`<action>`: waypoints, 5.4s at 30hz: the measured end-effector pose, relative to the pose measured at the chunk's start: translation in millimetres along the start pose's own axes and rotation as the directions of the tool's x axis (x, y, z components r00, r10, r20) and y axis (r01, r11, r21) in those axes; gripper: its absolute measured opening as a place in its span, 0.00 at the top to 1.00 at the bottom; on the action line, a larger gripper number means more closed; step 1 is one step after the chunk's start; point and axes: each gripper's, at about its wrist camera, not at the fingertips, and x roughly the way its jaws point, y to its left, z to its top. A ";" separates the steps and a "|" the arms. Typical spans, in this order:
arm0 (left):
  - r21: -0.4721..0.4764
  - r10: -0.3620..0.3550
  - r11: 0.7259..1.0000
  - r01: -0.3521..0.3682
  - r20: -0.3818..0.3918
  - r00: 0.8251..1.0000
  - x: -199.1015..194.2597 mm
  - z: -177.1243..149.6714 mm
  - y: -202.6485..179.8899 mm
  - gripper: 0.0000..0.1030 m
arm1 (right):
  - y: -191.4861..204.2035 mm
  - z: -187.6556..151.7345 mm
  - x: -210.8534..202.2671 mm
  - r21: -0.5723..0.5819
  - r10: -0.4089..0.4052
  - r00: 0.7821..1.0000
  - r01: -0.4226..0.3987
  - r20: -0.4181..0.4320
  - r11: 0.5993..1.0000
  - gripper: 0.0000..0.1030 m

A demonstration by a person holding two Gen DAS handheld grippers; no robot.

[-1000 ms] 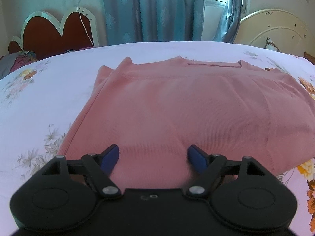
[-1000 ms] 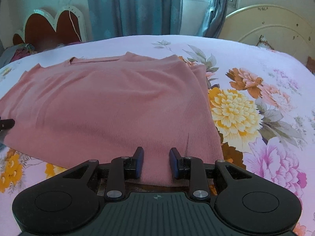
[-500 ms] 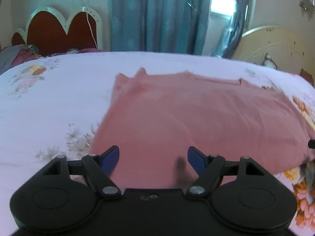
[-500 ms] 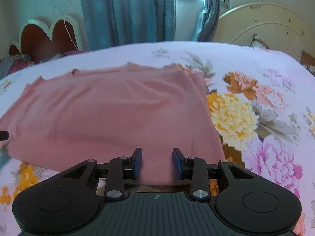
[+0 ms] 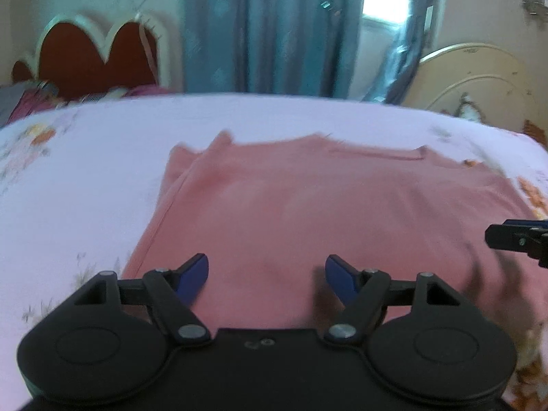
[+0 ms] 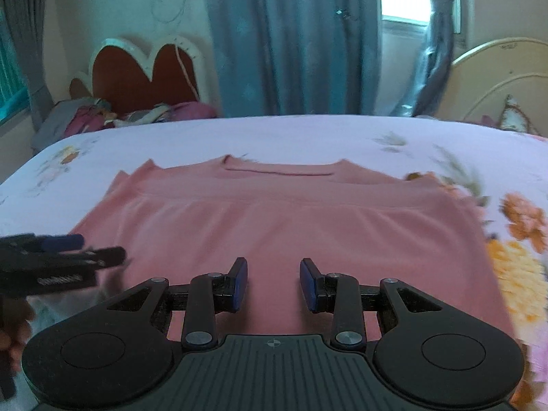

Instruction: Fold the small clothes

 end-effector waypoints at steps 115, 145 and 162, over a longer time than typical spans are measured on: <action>0.233 -0.343 0.916 0.327 0.030 0.939 -17.6 0.6 -173.9 0.36 | -210.0 -16.0 -23.8 0.317 0.083 0.996 -0.090 0.036 0.944 0.67; 0.100 -0.247 0.965 0.242 0.040 0.968 45.2 30.4 -165.8 0.32 | -242.7 -12.7 -10.8 0.293 0.047 0.999 -0.049 0.013 0.955 0.90; -0.006 -0.306 0.952 0.306 -0.014 0.952 22.0 -0.4 -142.7 0.35 | -226.6 -73.7 -88.7 0.344 0.065 0.997 -0.047 -0.041 0.938 0.86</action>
